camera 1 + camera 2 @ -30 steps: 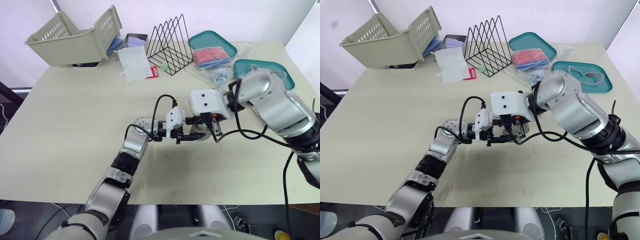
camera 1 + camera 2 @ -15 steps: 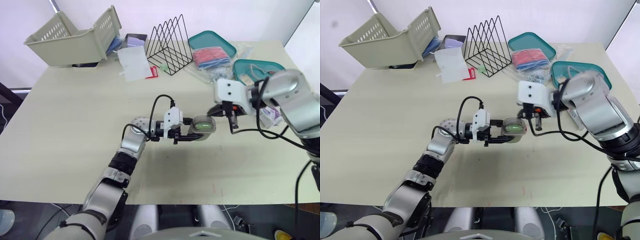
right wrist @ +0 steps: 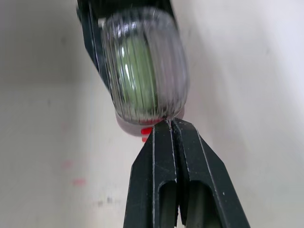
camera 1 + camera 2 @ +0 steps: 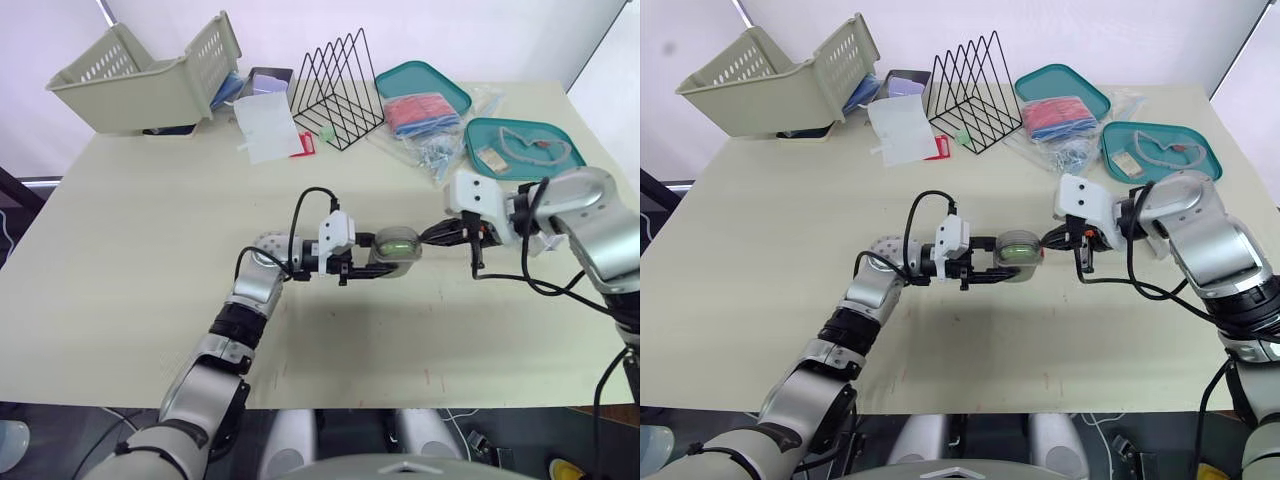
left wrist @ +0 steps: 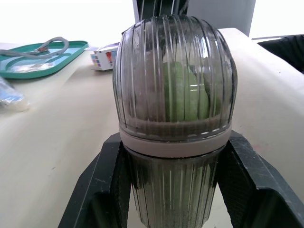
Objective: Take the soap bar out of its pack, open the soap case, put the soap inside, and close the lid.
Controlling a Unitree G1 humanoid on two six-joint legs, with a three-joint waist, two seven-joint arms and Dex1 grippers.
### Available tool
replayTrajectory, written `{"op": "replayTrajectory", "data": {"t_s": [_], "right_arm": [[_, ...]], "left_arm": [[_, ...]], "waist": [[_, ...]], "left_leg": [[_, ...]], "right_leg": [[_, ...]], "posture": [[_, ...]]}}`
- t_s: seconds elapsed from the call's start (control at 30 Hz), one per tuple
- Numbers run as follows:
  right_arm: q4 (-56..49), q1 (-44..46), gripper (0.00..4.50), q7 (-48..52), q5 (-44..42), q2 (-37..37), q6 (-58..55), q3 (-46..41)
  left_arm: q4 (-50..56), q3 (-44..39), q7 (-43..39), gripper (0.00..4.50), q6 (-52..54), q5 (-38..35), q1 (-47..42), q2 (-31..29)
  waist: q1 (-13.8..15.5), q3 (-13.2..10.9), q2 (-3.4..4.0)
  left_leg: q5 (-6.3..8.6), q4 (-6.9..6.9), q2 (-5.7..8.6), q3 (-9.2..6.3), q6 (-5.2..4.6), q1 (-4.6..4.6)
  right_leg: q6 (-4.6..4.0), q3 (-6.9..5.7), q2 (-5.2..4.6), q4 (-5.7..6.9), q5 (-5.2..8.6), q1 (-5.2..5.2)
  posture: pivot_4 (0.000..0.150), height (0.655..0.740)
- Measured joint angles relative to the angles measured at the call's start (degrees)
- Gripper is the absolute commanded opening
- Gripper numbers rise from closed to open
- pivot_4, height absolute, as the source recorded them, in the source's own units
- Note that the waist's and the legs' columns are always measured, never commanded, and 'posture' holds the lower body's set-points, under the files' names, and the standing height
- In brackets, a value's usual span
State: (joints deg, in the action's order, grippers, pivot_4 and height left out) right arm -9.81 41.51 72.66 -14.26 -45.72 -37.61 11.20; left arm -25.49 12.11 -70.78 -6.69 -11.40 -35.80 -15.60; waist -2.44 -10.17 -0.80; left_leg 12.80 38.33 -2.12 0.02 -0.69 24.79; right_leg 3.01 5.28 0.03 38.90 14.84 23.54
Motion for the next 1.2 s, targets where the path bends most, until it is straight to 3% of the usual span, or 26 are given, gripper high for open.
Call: {"op": "replayTrajectory", "data": {"t_s": [0.23, 0.4, 0.8, 1.03, 1.2], "right_arm": [[-0.5, -1.7, 0.05, -2.0, -9.7, 5.5, 0.7, -7.6], [-0.1, -6.7, 0.05, -2.3, -8.3, 6.1, 5.0, -4.9], [3.9, -6.9, 0.05, -1.4, -5.1, 6.3, 16.6, -2.0], [4.6, -6.9, 0.05, -8.2, -6.2, 9.2, 12.3, -4.6], [3.7, -11.8, 0.05, -14.9, -7.0, 8.4, 6.8, -10.0]], "left_arm": [[-0.3, -0.2, -0.4, 1.95, -0.5, 0.0, 0.1, 0.1], [-0.5, -0.3, -0.6, 1.95, -1.2, 0.0, 0.2, -0.2], [-0.9, -0.4, -0.3, 1.95, -1.2, -0.1, 0.3, -0.4], [-0.8, -0.8, -0.2, 1.95, 0.1, -0.8, 0.4, -0.1], [0.1, -0.9, -0.4, 1.95, 1.7, -1.9, 0.7, -0.3]], "waist": [[0.2, 0.0, 0.0], [0.1, 0.0, 0.0], [0.0, 0.1, -0.05], [0.1, 0.1, -0.08], [0.5, 0.1, -0.09]], "left_leg": [[0.0, -0.01, 0.01, -0.07, 0.0, 0.03], [0.0, -0.01, 0.02, -0.05, 0.0, 0.01], [-0.01, 0.03, -0.02, -0.05, 0.0, -0.14], [-0.01, 0.04, -0.03, -0.07, 0.01, -0.08], [0.0, -0.02, 0.03, -0.06, 0.0, 0.05]], "right_leg": [[0.0, -0.02, 0.0, -0.01, 0.0, -0.03], [0.0, -0.01, 0.01, 0.01, 0.0, -0.03], [0.01, 0.0, 0.07, 0.05, 0.0, -0.1], [0.0, 0.0, 0.08, 0.05, -0.01, -0.09], [0.0, -0.01, 0.0, -0.02, 0.0, -0.05]], "posture": [[0.15, 0.74], [0.15, 0.74], [0.15, 0.74], [0.15, 0.74], [0.15, 0.74]]}}
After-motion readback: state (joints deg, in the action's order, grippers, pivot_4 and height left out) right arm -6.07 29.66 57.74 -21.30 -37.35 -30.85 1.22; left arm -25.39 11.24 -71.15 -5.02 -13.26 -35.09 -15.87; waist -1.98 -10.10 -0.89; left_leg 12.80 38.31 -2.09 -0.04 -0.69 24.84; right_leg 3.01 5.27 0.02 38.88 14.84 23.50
